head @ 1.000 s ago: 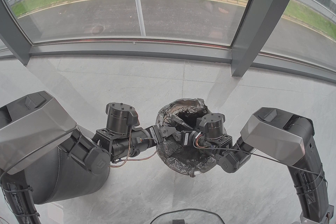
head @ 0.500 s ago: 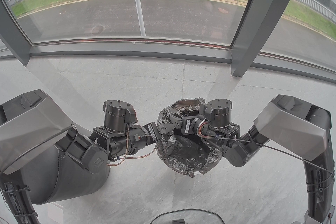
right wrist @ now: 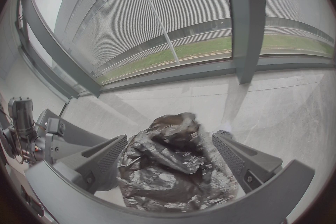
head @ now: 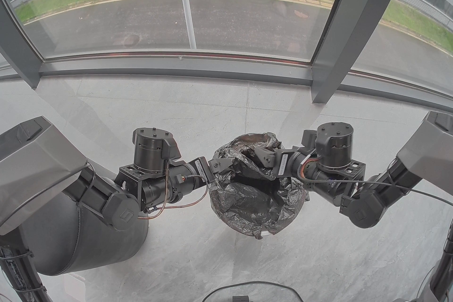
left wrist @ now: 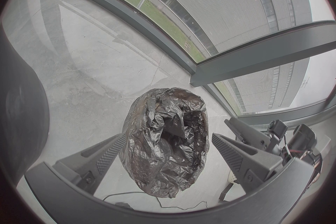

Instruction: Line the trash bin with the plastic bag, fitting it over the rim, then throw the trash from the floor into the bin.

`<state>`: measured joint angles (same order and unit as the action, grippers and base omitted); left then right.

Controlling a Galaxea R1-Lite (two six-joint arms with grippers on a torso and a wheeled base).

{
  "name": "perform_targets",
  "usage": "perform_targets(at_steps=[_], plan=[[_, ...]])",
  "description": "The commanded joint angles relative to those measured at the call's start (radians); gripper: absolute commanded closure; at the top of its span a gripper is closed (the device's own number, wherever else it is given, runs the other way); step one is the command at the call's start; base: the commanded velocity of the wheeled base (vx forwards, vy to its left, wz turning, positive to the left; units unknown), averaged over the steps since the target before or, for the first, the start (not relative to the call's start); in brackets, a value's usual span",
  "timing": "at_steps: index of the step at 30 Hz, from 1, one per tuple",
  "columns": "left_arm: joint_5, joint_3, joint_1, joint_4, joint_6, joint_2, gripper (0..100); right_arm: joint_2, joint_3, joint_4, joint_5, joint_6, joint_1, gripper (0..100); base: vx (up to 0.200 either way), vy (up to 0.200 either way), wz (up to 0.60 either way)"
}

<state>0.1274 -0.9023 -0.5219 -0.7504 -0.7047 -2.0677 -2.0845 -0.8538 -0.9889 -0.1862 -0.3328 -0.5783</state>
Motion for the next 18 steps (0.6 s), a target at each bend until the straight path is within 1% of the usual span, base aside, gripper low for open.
perform_targets(at_steps=[1,3,6,7,8,9,12,13,14,15,16,17,18], plan=[[-0.002,0.0,0.0,-0.001,0.001,0.006,0,0.049,0.029,0.01,-0.007,0.012,0.135,0,0.0,0.0,0.0],[-0.002,0.0,0.0,-0.001,0.002,0.006,0,0.003,0.024,0.009,-0.001,0.047,0.196,0,0.0,0.0,0.0],[-0.003,0.0,0.0,-0.001,0.002,0.006,0,-0.075,-0.022,-0.01,0.001,0.152,0.279,0,0.0,0.0,0.0],[-0.003,0.0,0.0,-0.001,0.002,0.006,0,-0.089,-0.037,-0.004,-0.001,0.172,0.296,0,0.0,0.0,0.0],[-0.003,0.0,0.0,-0.001,0.002,0.006,0,-0.089,-0.037,-0.004,-0.001,0.172,0.296,0,0.0,0.0,0.0],[-0.003,0.0,0.002,-0.001,0.002,0.006,0,-0.12,-0.065,0.001,0.001,0.195,0.325,0,0.0,0.0,0.0],[-0.003,-0.001,0.002,-0.001,0.002,0.001,0,-0.167,-0.105,0.007,0.008,0.232,0.344,0,0.0,0.0,0.0],[-0.003,-0.001,0.002,-0.001,0.002,0.001,0,-0.167,-0.105,0.007,0.008,0.232,0.344,0,0.0,0.0,0.0],[-0.003,-0.003,0.002,-0.001,0.002,-0.002,0,-0.215,-0.137,0.004,0.028,0.267,0.344,0,0.0,0.0,0.0],[-0.003,-0.004,0.002,-0.001,0.002,-0.003,0,-0.241,-0.156,0.0,0.045,0.278,0.344,0,0.0,0.0,0.0],[-0.003,-0.004,0.003,-0.001,0.002,-0.006,0,-0.27,-0.179,-0.002,0.065,0.282,0.344,0,0.0,0.0,0.0],[-0.003,-0.004,0.003,-0.001,0.002,-0.008,0,-0.279,-0.186,-0.002,0.07,0.282,0.344,0,0.0,0.0,0.0],[-0.003,-0.004,0.003,-0.001,0.002,-0.008,0,-0.322,-0.235,0.003,0.096,0.284,0.344,0,0.0,0.0,0.0]])
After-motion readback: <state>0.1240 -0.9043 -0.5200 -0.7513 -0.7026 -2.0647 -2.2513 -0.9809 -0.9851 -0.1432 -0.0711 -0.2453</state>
